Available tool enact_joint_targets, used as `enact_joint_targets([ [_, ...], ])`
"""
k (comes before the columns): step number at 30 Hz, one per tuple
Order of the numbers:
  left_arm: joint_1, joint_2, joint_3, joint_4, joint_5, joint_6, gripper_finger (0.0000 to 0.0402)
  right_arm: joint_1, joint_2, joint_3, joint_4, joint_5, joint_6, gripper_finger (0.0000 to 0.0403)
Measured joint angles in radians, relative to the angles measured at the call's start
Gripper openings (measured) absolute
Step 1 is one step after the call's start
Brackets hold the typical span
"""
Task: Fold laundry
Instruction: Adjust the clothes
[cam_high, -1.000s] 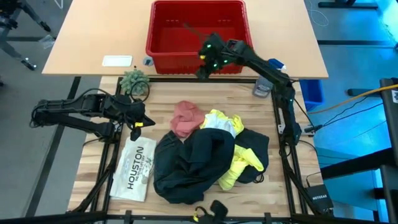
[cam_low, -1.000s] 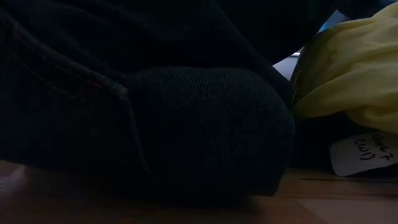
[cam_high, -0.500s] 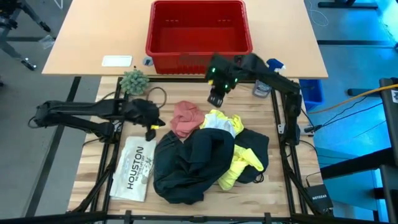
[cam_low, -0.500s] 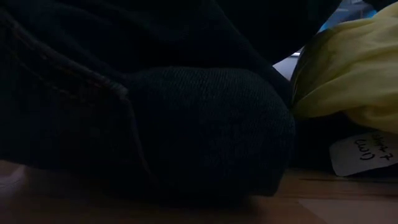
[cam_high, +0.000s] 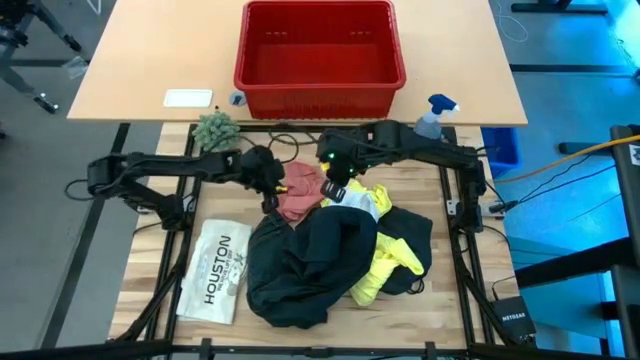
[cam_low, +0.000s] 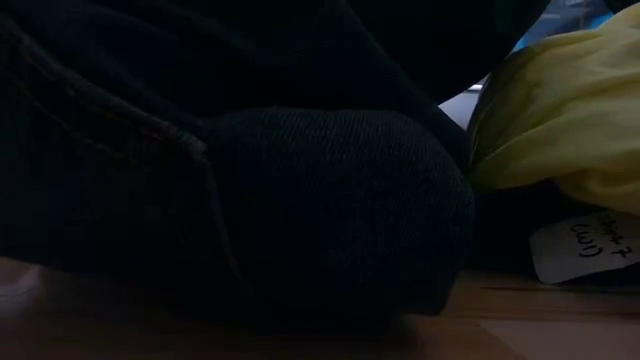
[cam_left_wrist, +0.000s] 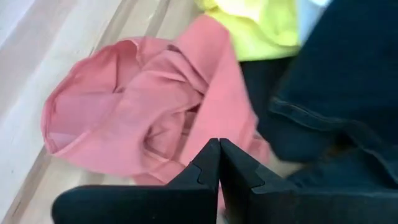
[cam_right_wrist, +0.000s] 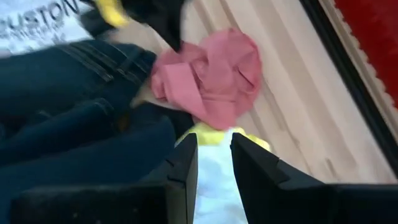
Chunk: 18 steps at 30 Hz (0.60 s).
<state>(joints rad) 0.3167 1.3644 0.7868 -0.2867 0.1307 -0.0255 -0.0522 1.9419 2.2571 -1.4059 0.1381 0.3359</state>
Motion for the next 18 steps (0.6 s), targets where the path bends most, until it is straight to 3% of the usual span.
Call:
enact_joint_targets([
  [11,0.189,0.187,0.011,0.037,0.108,0.003,0.0000,0.045,0.000,-0.012,0.101,0.094,0.003,0.0089],
  [18,0.331,0.254,0.080,0.026,0.147,-0.024,0.0000,-0.007,0.005,-0.012,0.140,0.049,-0.060,0.0089],
])
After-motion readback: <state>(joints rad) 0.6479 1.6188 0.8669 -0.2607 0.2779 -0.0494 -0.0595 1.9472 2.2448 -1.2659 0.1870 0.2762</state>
